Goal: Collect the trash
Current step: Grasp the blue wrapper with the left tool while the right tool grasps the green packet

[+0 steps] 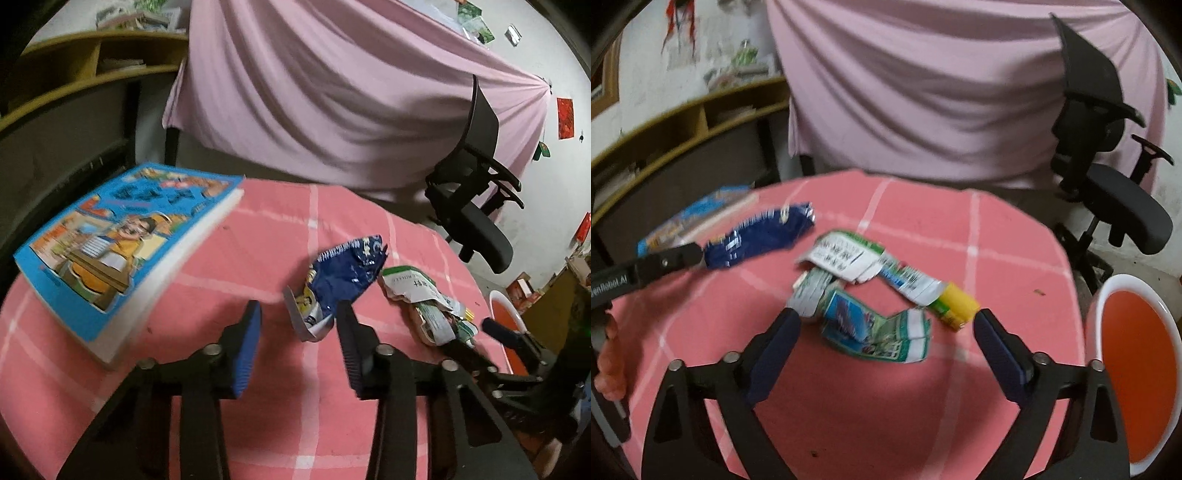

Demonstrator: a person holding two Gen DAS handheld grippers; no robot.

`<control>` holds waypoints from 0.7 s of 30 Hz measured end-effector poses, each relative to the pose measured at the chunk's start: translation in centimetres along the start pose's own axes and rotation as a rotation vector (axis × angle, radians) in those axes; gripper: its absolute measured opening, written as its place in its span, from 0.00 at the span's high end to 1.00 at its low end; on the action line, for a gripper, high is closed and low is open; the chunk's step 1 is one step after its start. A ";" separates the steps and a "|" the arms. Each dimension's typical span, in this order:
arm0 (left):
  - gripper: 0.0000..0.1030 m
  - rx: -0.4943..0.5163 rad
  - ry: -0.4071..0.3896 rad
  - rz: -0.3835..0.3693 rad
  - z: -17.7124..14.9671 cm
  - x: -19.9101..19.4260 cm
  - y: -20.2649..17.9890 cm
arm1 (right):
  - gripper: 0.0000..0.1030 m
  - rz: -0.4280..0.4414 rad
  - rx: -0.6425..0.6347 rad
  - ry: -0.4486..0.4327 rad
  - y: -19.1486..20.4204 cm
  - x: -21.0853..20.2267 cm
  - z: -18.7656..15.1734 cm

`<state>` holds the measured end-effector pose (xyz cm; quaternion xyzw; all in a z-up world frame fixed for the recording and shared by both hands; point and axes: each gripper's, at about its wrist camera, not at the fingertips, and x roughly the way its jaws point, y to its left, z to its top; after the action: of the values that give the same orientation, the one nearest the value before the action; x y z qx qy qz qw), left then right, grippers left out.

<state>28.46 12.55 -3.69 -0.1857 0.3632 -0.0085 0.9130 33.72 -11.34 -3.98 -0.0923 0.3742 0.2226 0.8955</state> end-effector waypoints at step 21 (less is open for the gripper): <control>0.87 0.054 -0.185 -0.023 -1.2 -3.5 -2.0 | 0.41 0.089 0.100 -0.031 -1.4 -1.5 -1.0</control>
<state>25.31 10.81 -1.55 -0.1650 0.2747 -0.0117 0.9472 32.77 -13.44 -3.60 -0.0275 0.3748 0.2445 0.8939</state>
